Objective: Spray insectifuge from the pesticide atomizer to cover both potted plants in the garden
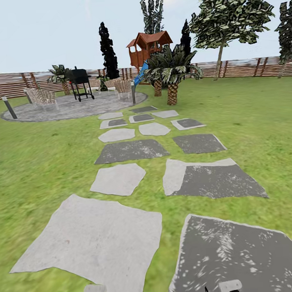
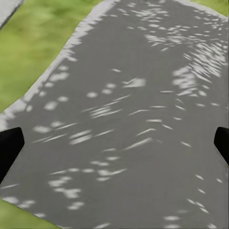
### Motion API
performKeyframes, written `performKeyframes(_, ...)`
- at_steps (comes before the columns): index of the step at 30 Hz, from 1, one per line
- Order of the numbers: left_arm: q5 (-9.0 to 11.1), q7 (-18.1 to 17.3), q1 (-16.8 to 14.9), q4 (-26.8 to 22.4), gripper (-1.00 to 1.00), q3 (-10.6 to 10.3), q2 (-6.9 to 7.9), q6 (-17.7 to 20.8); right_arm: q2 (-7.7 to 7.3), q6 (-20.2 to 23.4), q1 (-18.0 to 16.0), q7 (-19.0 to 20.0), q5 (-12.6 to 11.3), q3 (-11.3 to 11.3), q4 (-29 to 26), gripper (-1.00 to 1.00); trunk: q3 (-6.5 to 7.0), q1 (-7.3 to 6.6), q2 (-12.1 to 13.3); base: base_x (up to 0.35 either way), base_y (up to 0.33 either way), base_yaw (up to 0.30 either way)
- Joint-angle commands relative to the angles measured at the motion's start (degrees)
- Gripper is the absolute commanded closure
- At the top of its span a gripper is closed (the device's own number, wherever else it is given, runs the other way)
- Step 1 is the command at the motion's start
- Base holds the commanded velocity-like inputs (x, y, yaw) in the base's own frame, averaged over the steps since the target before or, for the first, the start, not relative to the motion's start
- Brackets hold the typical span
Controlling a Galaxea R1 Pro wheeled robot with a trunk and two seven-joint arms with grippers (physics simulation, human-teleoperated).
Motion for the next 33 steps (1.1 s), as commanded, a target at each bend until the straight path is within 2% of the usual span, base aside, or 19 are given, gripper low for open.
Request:
performKeyframes(1,0.6,-0.2,0.0,0.0,1.0,-0.4,0.02,-0.2,0.0,-0.2,-0.1,-0.2,0.6,-0.4,0.1,-1.0,-0.05,0.02,0.0,0.338,0.0,0.0)
performKeyframes(33,0.6,-0.2,0.0,0.0,1.0,-0.4,0.02,-0.2,0.0,-0.2,-0.1,-0.3,0.6,-0.4,0.1,-1.0,-0.05,0.02,0.0,0.338,0.0,0.0)
